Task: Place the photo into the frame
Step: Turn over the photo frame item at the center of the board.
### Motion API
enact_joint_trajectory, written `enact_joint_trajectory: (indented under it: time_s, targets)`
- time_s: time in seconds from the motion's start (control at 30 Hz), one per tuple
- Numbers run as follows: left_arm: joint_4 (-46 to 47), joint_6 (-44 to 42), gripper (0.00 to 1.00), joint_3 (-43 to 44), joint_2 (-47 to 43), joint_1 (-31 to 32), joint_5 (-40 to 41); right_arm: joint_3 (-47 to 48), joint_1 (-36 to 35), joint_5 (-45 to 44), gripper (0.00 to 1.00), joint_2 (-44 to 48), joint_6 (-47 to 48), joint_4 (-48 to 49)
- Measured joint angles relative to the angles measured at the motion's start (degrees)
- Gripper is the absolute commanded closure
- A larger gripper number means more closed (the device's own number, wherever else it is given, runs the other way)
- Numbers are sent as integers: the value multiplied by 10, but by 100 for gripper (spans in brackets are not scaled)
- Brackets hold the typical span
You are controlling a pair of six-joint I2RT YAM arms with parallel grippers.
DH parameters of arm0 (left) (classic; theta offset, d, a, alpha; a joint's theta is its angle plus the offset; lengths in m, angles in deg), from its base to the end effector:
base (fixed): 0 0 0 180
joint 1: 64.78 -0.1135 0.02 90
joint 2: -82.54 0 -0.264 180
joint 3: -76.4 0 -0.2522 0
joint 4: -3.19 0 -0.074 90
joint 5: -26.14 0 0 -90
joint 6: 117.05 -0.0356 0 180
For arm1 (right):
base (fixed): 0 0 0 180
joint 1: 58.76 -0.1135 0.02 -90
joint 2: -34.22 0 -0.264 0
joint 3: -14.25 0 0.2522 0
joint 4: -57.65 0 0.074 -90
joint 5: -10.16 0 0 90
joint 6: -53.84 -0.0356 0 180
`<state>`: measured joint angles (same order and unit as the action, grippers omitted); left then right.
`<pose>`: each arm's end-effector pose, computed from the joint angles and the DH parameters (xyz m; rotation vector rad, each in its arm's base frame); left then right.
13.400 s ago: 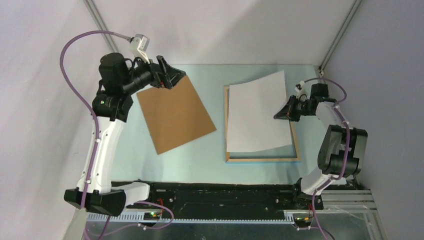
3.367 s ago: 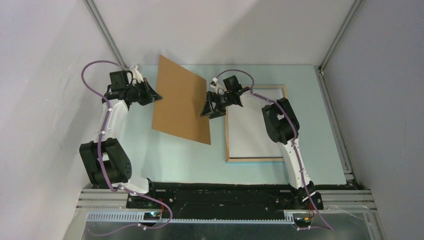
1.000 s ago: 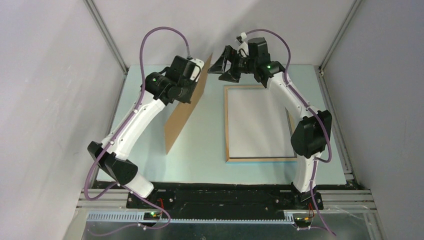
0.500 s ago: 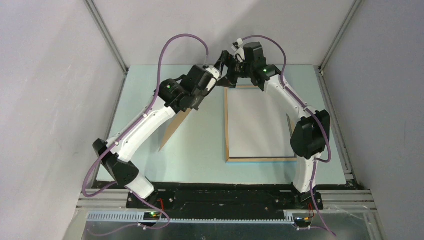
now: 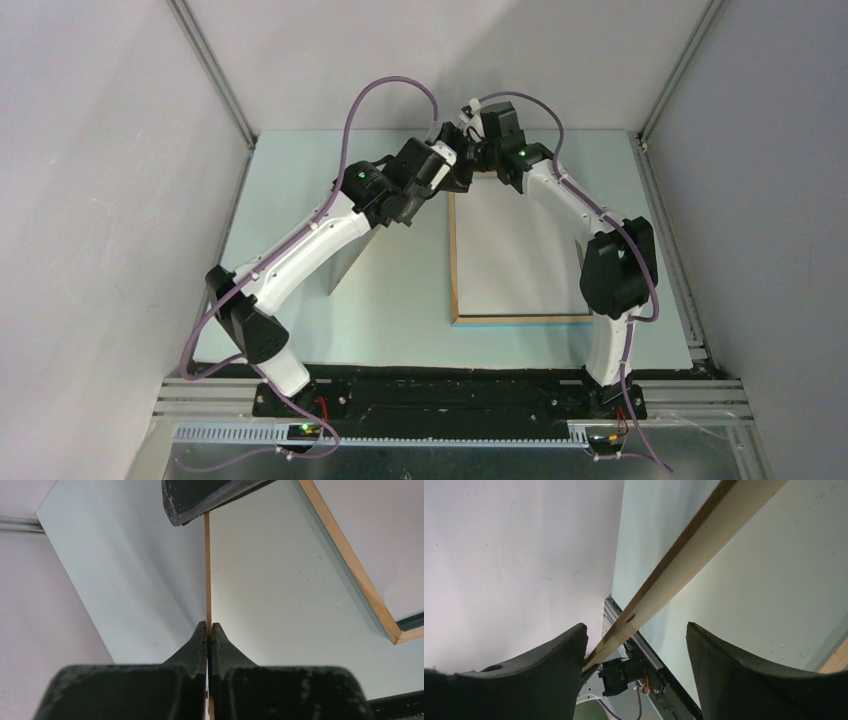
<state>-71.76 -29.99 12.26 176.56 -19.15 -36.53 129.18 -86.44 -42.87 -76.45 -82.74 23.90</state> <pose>0.2467 -0.2288 0.3862 0.7986 2.2368 0.2487 0.3920 0.2298 0.3288 -0.0640 2.3129 1.4049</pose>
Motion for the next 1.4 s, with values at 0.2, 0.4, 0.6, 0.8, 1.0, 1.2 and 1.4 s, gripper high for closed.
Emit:
enact_joint_trajectory:
  time_s: [0.2, 0.4, 0.6, 0.8, 1.0, 1.2, 1.4]
  targets:
    - [-2, 1, 87, 0, 9, 4, -3, -17, -1, -2, 34, 4, -3, 15]
    - [-2, 3, 71, 0, 16, 13, -13, -19, -5, -9, 41, 4, 0, 13]
    - [1, 4, 58, 1, 28, 24, -21, -20, -6, -20, 48, 4, 3, 9]
    - [3, 5, 40, 3, 32, 29, -23, -35, -3, -32, 60, 4, 12, 6]
    - [5, 5, 20, 5, 32, 31, -40, -51, 2, -48, 81, 4, 22, 3]
    - [7, 6, 6, 4, 16, 33, -67, -67, 13, -59, 94, 4, 25, 2]
    - [10, -4, 1, -21, -54, 33, -75, -96, 36, -50, 100, 4, 20, 9]
